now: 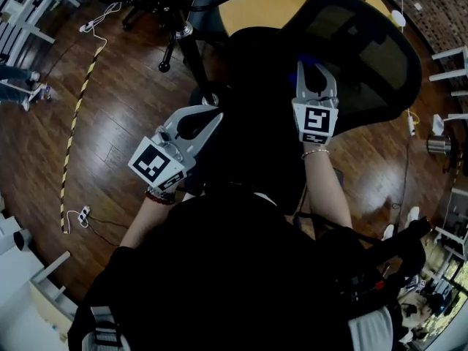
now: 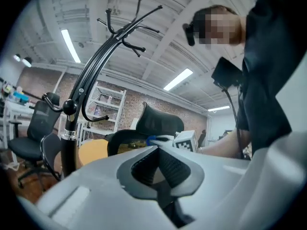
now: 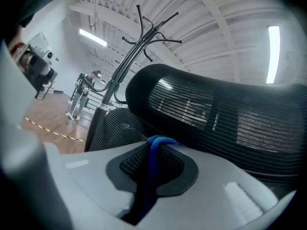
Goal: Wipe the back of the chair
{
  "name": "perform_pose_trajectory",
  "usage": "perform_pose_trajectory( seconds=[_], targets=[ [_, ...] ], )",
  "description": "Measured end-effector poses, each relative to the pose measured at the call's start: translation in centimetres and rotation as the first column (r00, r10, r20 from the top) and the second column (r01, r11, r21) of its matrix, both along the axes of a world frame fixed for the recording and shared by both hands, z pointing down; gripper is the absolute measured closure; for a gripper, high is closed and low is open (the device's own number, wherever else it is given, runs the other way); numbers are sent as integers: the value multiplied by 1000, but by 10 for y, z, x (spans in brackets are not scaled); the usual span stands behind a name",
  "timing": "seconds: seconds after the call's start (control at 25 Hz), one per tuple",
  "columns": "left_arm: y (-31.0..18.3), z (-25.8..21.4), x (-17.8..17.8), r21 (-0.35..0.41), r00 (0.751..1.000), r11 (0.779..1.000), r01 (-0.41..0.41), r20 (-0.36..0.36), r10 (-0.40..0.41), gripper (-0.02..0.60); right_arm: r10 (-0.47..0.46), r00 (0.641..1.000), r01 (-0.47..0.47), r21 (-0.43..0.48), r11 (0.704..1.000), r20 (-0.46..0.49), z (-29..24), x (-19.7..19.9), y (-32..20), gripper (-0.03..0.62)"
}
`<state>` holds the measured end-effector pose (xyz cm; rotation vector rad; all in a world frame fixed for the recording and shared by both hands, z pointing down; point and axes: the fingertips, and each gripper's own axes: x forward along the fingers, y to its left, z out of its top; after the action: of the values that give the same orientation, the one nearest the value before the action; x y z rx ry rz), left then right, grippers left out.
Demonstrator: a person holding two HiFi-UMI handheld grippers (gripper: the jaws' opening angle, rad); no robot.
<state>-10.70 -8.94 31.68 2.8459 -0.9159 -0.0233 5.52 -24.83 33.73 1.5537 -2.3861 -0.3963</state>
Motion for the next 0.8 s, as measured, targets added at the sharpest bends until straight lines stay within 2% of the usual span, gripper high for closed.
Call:
perform_pose_trajectory(
  seconds=[0.08,0.24,0.44,0.8],
  targets=[
    [-6,17,-3,28,998,999,-28,58,27,577,-2,1000,2,1,1000,9,-1,-17,-3,560],
    [-9,40,-8,4,995,998,-63,72,62,577,-43,999,43,-3,999,-7,-1,-57,-3,560],
    [-3,56,-8,56,985,990,-131,121,123,577,-60,998,60,5,998,1,-6,-95,-6,560],
    [9,70,-26,21,983,990,-136,128,132,577,-186,983,186,4,983,10,-3,-176,-6,560]
  ],
)
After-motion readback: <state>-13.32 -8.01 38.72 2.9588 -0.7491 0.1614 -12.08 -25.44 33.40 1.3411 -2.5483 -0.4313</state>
